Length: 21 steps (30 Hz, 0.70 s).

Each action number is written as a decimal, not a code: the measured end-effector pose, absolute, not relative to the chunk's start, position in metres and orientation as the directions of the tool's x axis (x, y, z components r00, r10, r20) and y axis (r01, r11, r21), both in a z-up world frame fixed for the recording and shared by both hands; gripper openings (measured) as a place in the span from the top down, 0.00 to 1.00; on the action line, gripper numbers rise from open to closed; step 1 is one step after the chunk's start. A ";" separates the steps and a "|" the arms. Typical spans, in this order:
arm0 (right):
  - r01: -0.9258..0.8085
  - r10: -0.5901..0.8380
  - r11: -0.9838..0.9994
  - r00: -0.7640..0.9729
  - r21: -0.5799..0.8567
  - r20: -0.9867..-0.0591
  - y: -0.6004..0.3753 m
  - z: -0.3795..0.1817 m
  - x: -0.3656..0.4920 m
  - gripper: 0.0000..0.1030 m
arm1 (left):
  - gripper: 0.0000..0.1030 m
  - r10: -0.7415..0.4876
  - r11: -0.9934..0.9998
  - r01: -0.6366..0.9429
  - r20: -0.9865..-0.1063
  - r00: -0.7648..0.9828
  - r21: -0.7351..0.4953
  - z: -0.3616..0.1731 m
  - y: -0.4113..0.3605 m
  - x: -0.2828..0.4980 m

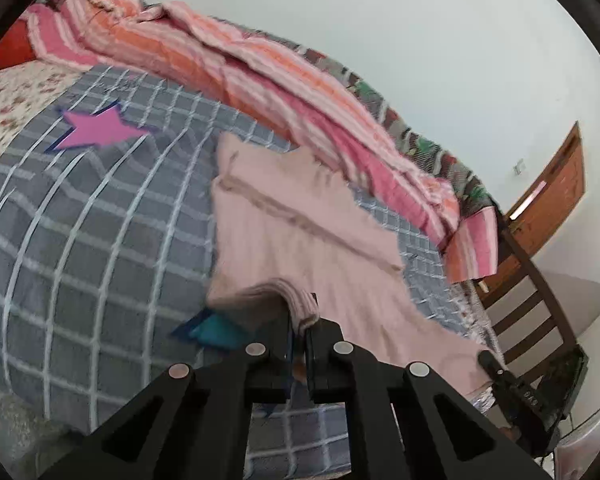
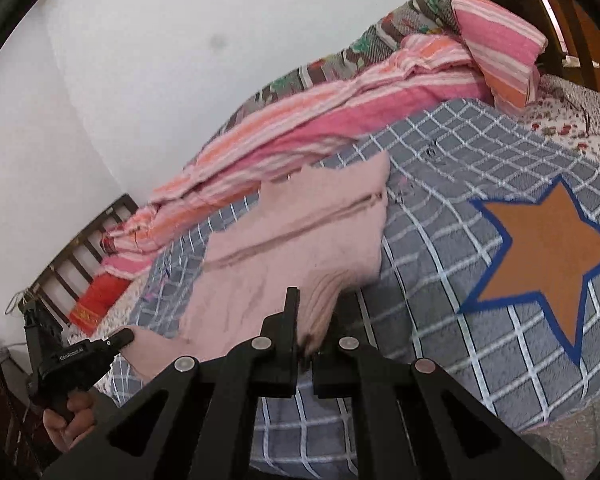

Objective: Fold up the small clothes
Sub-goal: 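Lift the hem with both grippers and fold it toward the collar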

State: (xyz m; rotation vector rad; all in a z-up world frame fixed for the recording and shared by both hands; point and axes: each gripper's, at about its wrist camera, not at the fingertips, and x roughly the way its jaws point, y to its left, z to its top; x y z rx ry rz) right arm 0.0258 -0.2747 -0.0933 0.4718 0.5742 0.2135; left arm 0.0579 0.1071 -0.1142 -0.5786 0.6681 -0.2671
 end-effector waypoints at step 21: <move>0.025 0.244 0.847 0.870 0.532 -0.429 -0.272 -0.062 0.150 0.96 | 0.95 -0.320 0.786 -0.038 -0.458 0.829 -0.617 -0.090 0.129 0.171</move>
